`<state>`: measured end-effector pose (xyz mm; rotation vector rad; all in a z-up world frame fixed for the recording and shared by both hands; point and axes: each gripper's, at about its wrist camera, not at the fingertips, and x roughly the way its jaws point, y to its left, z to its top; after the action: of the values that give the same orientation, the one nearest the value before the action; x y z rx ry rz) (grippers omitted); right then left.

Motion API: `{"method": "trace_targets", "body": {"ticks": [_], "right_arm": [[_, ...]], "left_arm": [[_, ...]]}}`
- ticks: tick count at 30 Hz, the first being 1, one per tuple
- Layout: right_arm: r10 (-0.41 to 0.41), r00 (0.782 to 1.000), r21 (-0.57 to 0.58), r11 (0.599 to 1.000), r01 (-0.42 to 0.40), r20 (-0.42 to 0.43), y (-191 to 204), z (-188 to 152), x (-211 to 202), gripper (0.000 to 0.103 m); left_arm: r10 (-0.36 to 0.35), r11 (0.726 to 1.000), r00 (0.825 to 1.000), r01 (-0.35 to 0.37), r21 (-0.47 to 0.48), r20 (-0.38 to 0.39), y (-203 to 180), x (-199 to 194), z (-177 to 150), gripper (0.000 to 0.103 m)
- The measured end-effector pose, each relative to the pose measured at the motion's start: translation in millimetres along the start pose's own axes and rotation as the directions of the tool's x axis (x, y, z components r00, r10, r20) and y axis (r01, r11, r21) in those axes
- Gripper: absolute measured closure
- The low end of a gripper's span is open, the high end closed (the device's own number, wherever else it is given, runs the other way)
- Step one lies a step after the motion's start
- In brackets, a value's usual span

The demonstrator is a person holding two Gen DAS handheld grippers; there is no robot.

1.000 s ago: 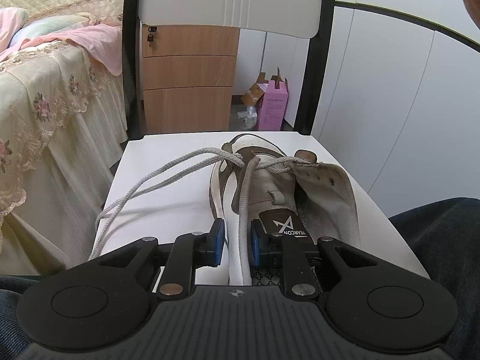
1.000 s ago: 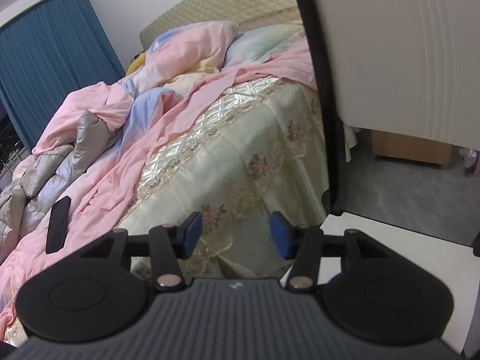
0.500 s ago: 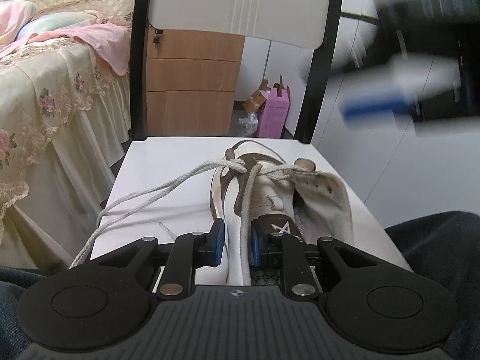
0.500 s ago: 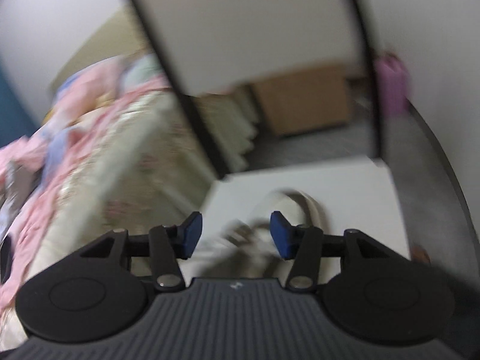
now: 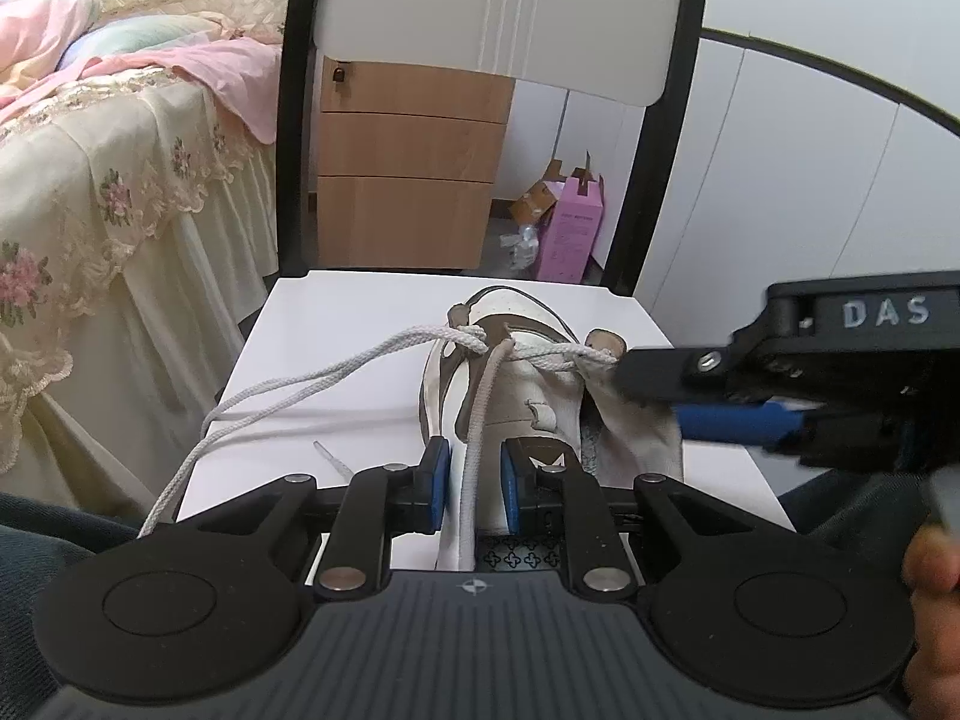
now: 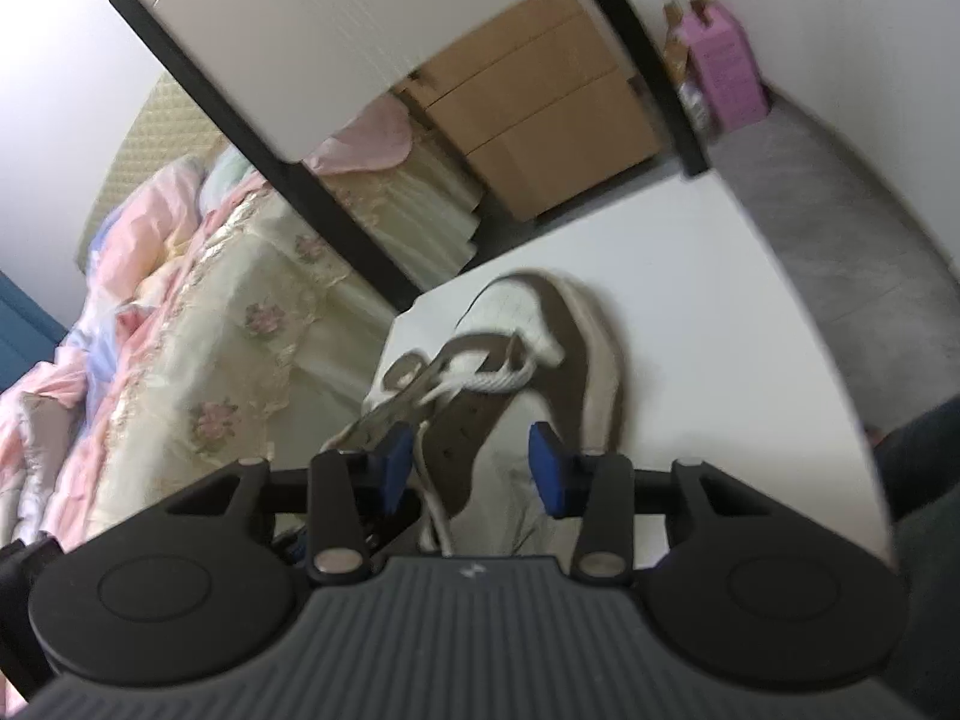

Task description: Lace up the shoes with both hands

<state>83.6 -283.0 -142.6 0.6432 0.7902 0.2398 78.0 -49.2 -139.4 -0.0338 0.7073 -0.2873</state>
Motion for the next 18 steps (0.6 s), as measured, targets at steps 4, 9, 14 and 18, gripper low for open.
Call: {"method": "trace_targets", "body": {"ticks": [4,9,14,18], "right_arm": [[-0.053,0.999,-0.152,0.987,0.053,0.005,18.5,-3.6,6.4,0.077],[-0.093,0.995,-0.189,0.977,0.1,0.045,22.8,-5.4,7.2,0.094],[-0.073,0.995,-0.173,0.982,0.083,0.062,16.3,-8.5,5.4,0.095],[-0.078,0.995,-0.198,0.976,0.089,0.064,19.8,-8.6,8.2,0.094]], "left_arm": [[0.033,0.999,0.999,-0.032,0.022,-0.037,-9.2,2.6,9.6,0.082],[0.081,0.987,0.993,-0.068,0.145,-0.084,-27.4,5.9,17.4,0.082],[0.088,0.973,0.985,-0.052,0.226,-0.149,-15.6,-22.8,36.5,0.078],[0.07,0.995,0.992,-0.061,0.084,-0.102,8.9,-51.1,54.9,0.078]]}}
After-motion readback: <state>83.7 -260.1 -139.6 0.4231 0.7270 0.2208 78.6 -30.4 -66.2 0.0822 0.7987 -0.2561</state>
